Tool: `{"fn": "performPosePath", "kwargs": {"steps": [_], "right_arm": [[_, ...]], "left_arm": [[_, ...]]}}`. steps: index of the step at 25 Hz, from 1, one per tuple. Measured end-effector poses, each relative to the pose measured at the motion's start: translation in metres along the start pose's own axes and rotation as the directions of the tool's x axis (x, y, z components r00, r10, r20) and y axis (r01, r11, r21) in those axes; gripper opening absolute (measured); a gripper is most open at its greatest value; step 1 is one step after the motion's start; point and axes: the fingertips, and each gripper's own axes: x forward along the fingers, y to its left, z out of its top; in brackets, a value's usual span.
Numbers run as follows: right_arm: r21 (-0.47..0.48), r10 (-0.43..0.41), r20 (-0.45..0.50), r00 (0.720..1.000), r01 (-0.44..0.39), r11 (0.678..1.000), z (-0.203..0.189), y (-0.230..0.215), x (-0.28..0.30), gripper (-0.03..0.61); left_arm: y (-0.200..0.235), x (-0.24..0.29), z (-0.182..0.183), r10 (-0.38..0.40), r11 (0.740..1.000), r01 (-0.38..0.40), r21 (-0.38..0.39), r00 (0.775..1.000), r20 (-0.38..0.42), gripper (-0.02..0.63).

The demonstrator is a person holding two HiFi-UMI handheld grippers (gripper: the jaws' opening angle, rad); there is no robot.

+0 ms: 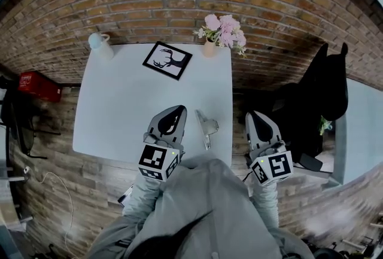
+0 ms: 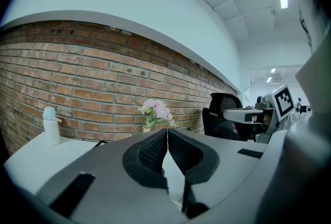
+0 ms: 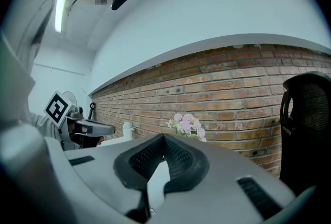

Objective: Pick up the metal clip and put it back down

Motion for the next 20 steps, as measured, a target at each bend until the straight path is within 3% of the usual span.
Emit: {"fn": "performPosePath", "kwargs": {"steps": [20], "right_arm": [[-0.020,0.012,-0.022,1.000,-0.012,1.000,0.000,-0.004,0.011,0.022]], "left_arm": [[0.009,0.008,-0.003,0.015,1.000,-0.015,-0.010,1.000,-0.014,0.029]]}}
